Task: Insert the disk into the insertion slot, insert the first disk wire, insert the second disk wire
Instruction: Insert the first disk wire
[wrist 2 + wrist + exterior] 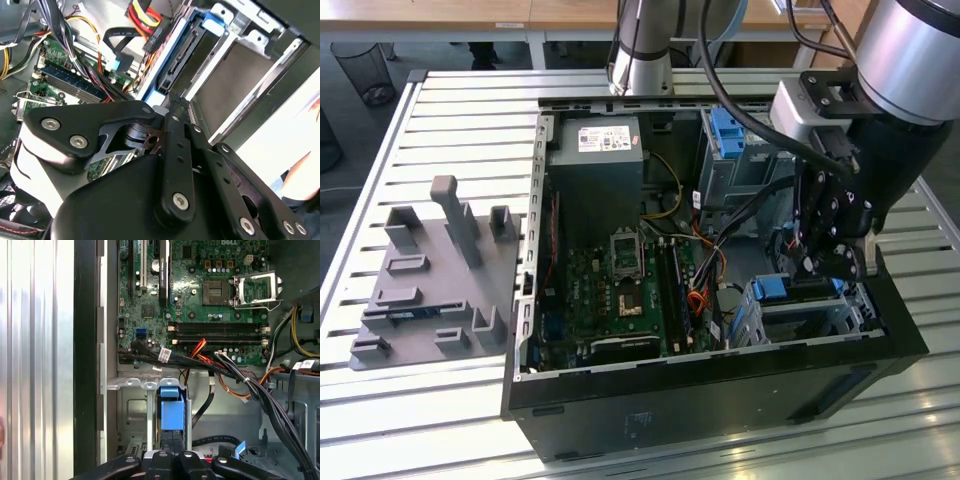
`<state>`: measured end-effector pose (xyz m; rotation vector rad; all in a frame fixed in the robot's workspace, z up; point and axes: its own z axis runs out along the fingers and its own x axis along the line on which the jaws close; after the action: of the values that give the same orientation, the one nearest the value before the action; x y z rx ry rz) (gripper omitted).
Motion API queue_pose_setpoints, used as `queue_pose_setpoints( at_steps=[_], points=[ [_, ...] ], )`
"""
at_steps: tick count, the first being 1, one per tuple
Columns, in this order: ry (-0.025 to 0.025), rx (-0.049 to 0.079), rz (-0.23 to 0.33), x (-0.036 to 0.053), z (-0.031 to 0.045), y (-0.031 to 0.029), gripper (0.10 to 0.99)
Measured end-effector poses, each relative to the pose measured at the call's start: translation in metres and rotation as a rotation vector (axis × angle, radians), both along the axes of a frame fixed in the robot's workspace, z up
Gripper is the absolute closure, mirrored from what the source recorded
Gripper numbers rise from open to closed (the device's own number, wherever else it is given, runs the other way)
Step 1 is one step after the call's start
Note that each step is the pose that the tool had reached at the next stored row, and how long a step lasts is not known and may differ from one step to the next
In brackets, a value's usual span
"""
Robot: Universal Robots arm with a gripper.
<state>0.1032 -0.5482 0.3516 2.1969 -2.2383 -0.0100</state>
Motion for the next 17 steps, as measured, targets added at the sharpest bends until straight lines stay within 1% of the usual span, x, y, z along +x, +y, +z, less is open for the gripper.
queue_pose_setpoints(
  at_steps=[4,7,12,14,17],
  points=[
    [0.0000,0.000,0.000,0.0065,0.0000,0.0001,0.980],
    [0.0000,0.000,0.000,0.0068,0.0007,0.0001,0.980],
    [0.0000,0.000,0.000,0.0069,0.0085,0.0009,0.980],
    [-0.0003,0.000,0.000,0.0069,0.0115,0.0027,0.980],
    [-0.0019,0.000,-0.003,0.0069,0.0124,0.0064,0.980]
  ],
)
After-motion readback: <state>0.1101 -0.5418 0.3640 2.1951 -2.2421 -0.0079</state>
